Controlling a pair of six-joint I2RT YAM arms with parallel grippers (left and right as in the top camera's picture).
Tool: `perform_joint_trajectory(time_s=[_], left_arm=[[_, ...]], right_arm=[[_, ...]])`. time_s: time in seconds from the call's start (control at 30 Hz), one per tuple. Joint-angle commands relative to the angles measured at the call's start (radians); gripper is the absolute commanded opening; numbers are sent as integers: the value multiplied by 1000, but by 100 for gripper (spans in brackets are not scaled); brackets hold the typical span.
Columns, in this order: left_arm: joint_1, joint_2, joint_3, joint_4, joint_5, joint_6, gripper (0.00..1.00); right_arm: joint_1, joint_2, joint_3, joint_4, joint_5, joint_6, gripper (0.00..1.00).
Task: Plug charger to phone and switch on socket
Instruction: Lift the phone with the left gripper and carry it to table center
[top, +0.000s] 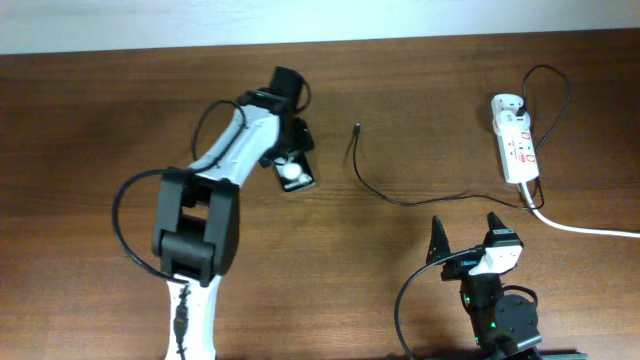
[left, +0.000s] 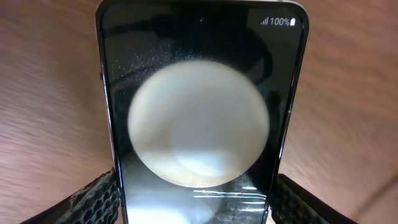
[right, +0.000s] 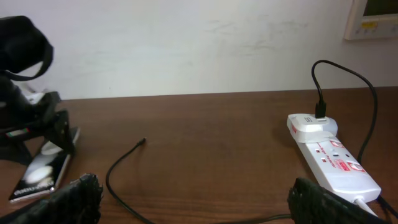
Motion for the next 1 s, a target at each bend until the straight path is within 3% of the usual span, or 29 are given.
perform_joint_trajectory(time_s=[0.0,0.27,0.3,0.37,0.47,0.53,0.67,0.87,0.9,0.97], left_arm=[[-59,5,26,-29,-4,39,44],[-101,5,26,-111,0,39,41],[-101,5,26,-116,1,39,38],[-100,5,26,-140,61,38,22],[-100,5,26,-145,63,38,20],[-100,5,26,-144,51,38,22],[-100,6,24,-133,-107,39,27],[-100,103,24,-107,-117,107,34],[-100,108,24,-106,-118,107,39],[-100,108,24,-106,-114,106,60]], right_arm=[[3,-7,-5,-5,19,-1,98],[3,-7,-5,-5,19,-1,99],[3,-7,-5,-5,19,-1,99],[3,-7,-5,-5,19,-1,99],[3,-7,-5,-5,19,-1,99],[3,-7,-5,-5,19,-1,99],[3,-7,-5,-5,19,-1,99],[3,-7,-5,-5,19,-1,99],[3,-7,-5,-5,19,-1,99],[3,-7,-5,-5,19,-1,99]])
